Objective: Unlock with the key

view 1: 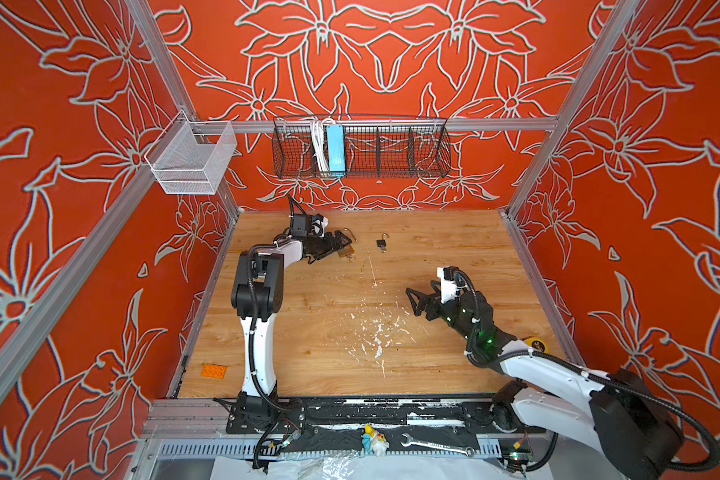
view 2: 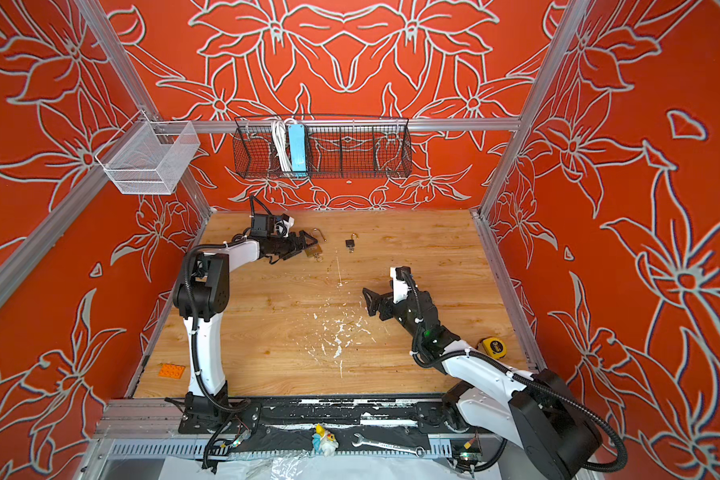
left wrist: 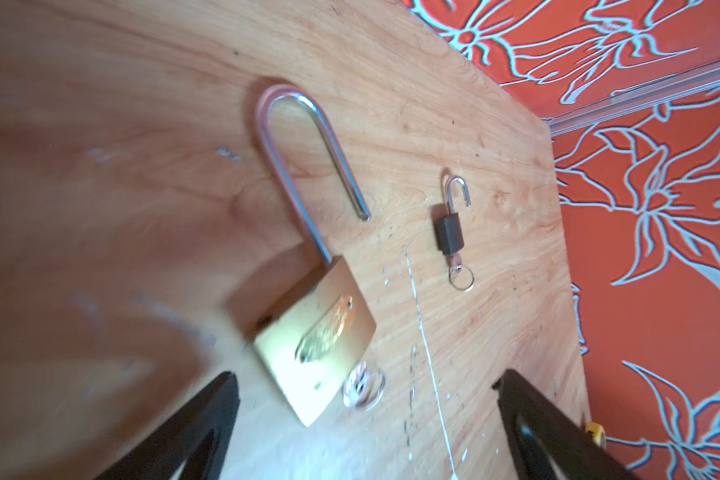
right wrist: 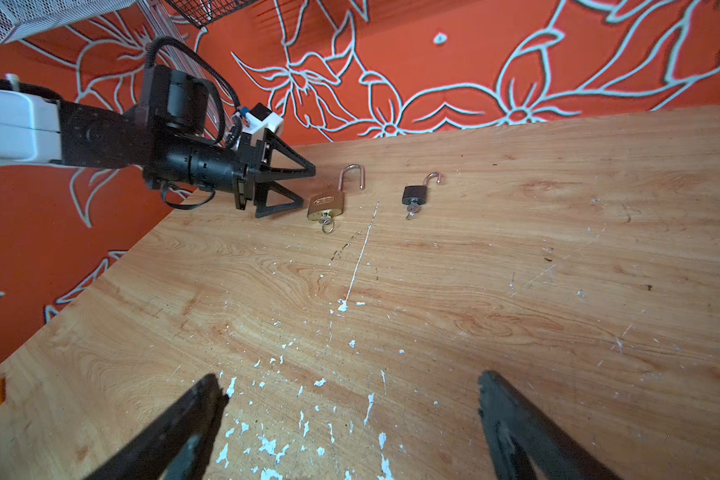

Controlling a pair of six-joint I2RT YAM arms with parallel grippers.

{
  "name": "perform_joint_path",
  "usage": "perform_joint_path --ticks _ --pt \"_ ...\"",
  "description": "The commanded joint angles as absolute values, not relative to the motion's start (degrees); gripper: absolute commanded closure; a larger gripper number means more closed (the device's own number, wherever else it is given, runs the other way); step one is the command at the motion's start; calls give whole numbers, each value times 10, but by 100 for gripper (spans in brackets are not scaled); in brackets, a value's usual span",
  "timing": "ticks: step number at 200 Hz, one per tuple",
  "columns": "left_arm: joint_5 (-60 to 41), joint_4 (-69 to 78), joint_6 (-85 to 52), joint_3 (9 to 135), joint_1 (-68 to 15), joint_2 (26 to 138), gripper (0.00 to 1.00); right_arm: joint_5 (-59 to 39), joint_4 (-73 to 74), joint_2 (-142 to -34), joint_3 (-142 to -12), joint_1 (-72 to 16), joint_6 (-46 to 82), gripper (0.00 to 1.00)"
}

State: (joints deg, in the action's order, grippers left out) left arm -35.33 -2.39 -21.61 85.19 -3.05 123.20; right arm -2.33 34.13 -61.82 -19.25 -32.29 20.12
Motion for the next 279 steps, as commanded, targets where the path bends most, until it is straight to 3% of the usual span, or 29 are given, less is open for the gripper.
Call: perform_joint_path --ticks 1,55,108,136,165,188,237,263,279 --pt "-277 -2 -191 795 -29 1138 3 -13 347 -614 -213 -323 204 2" --pt "-105 89 -214 525 -32 820 3 56 305 -585 -213 -321 200 2" --pt "193 14 -157 268 -35 444 3 297 260 -460 -172 -320 168 2" --pt "272 68 -108 137 -34 333 3 367 307 -395 -135 -319 56 2" --pt "231 263 -42 24 -32 337 3 407 338 -371 -114 -310 -94 2" --pt "204 269 -33 43 -29 384 3 409 307 -374 -107 -286 -127 2" --pt "197 312 -37 97 -22 526 3 350 322 -421 -73 -185 -59 2" --pt "93 372 -7 101 -23 597 3 284 341 -470 -73 -108 1 2" --pt "129 397 -24 111 -20 644 3 267 384 -517 -69 -87 8 2"
